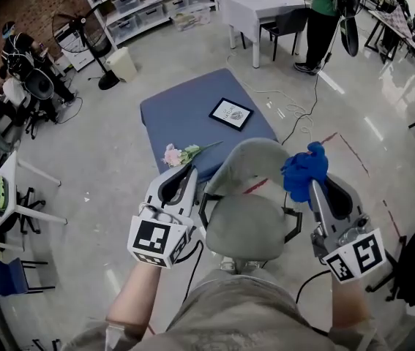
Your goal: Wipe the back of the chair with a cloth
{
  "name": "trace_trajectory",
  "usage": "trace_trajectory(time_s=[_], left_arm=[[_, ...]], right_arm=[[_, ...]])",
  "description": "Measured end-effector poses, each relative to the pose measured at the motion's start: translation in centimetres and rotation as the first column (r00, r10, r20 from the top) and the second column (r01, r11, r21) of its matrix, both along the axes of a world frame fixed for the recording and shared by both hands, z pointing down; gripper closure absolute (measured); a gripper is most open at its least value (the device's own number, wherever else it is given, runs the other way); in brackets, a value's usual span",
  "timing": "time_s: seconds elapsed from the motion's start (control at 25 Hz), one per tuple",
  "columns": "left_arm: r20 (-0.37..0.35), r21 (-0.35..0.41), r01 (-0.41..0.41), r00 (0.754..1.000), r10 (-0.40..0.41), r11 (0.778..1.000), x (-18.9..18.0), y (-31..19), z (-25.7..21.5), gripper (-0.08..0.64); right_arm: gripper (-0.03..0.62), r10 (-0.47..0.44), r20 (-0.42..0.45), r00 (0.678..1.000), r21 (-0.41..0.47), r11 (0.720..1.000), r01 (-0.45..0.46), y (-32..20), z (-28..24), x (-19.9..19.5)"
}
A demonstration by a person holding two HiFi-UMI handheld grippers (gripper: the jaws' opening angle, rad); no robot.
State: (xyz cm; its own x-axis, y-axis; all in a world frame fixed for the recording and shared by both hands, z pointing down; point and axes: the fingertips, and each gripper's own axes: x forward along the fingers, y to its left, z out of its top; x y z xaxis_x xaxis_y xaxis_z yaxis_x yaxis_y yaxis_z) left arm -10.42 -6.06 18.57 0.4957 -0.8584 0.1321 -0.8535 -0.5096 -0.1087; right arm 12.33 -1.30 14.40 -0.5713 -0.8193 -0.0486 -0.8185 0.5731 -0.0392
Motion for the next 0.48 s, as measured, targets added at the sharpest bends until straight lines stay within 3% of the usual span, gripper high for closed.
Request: trace_trajectory(time_s=[0.28,0.48], left_arm=[[0.037,0.072,-0.013,0.999,0.011,0.997,-0.1,1.6,-1.7,0.523],[0.017,0.079,-0.017,1.0,0.016,0.997,-0.1,2.3,-2.3,0.523]], right_arm=[[0.531,-0.014,0.043,0.999,0.032,0.999,0.012,1.8,-1.8,-0.2],[0.531,-0.032,-0.034,0.999,0.082,0.996,0.035,2.3,-2.2,-1.2]])
